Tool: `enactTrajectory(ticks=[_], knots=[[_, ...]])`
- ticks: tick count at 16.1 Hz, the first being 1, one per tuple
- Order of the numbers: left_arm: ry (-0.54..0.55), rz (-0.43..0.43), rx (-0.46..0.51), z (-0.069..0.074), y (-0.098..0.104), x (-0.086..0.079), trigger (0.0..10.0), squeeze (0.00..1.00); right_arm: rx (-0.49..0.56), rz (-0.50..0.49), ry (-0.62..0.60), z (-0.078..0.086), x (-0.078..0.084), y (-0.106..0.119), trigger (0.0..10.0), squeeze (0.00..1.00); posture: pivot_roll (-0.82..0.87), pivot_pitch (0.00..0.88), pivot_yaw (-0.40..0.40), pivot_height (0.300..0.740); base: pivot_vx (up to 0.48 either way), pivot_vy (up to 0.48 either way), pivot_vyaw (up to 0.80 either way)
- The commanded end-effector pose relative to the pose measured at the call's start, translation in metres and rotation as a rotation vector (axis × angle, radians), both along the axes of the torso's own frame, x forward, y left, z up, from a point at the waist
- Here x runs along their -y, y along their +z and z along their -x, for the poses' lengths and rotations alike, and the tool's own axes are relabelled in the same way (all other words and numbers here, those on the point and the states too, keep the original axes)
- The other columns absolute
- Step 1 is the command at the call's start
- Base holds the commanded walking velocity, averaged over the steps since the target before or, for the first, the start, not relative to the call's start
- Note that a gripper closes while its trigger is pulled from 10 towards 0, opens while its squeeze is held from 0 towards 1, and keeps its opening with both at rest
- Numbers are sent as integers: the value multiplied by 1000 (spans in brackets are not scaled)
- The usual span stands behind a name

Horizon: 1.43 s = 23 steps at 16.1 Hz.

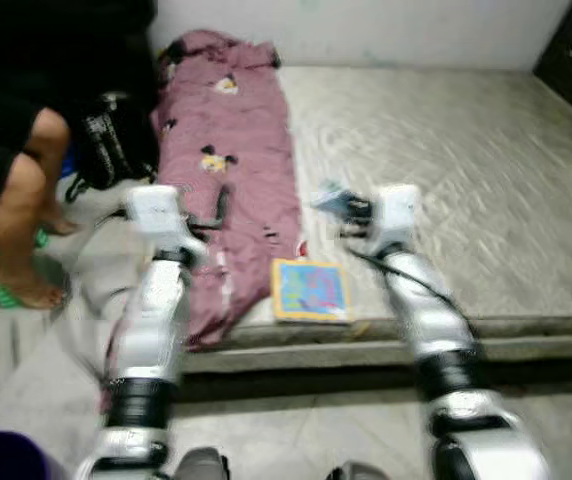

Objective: Clean up the room

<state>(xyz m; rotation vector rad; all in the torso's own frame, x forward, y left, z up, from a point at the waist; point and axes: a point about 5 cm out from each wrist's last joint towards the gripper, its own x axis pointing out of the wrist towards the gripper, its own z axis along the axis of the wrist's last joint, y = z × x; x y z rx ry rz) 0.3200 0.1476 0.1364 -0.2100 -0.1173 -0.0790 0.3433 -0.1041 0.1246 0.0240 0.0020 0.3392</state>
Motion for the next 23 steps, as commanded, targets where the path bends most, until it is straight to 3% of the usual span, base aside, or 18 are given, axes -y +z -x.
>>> enactTrajectory(ticks=[1,6,10,17,23], knots=[[-36,-12,29,-2,10,15,10000,0,41,5,-17,-3,12,10,10000,0,44,0,-27,740,0,454,0],[4,-42,2,2,2,6,10000,0,46,13,8,-1,7,12,10000,0,40,0,-33,740,0,455,0],[-13,-41,-6,4,-1,8,10000,0,37,20,-25,0,8,9,10000,0,35,0,-33,740,0,458,0],[58,-65,-15,1,-1,-3,10000,0,46,35,-27,1,8,8,10000,0,32,0,-32,740,0,0,0],[74,-64,-15,-3,1,-3,10000,0,65,56,-7,-1,6,11,10000,0,27,0,-39,740,0,0,613]])
